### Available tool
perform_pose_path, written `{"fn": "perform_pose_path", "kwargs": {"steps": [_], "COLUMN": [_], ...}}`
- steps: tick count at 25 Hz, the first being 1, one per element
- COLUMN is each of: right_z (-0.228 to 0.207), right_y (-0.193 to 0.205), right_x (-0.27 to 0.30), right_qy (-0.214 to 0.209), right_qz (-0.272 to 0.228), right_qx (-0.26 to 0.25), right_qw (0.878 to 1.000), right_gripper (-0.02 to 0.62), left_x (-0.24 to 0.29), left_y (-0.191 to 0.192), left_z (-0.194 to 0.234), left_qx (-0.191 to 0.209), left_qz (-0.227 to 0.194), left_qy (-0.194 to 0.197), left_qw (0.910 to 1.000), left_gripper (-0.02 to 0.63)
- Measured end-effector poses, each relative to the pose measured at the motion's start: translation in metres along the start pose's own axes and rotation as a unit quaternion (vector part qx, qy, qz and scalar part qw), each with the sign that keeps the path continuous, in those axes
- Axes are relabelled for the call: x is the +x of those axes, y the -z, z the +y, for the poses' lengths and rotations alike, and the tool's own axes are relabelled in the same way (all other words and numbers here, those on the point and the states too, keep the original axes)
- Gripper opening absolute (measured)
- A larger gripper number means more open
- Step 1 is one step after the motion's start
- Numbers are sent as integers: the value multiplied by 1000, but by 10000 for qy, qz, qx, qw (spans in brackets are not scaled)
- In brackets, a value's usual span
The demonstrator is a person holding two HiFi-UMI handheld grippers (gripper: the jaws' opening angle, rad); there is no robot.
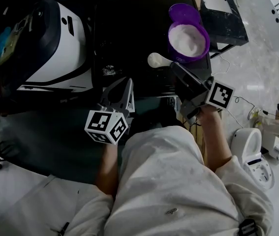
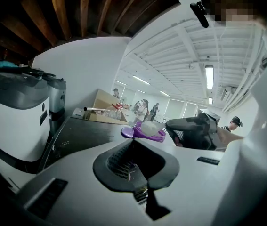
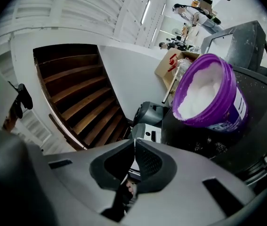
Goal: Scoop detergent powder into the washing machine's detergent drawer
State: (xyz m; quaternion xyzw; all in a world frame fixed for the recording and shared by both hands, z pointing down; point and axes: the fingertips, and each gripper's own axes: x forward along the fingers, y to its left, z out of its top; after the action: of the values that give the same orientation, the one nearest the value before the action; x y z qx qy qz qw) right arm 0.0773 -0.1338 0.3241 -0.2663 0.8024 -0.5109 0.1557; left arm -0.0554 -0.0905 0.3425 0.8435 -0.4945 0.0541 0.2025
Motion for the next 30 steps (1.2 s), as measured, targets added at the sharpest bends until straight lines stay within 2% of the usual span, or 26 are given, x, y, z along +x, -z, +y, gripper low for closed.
{"fn": "perform_pose_path", "kwargs": {"steps": [8, 16, 22, 30], "right_z": [18, 25, 33, 31], "right_y": [45, 90, 123, 155], "right_x": [14, 16, 17, 20], "right_qy": [55, 279, 406, 604], "right_qz": [156, 164, 164, 151], "right_qx": [-120, -138, -426, -451], "right_qw": [9998, 9994, 9981, 9970], "right_gripper": [9, 9, 10, 9], "left_x": [-41, -74, -99, -123], "left_y": [5, 21, 34, 45], "left_z": [26, 39, 50, 66], "left_qx": [-50, -133, -165, -239], "left_qz": [-45, -68, -81, -79], "left_qy": [-39, 100, 217, 313], "left_qw": [10000, 9998, 9996, 9992], "left_gripper": [20, 20, 20, 20]}}
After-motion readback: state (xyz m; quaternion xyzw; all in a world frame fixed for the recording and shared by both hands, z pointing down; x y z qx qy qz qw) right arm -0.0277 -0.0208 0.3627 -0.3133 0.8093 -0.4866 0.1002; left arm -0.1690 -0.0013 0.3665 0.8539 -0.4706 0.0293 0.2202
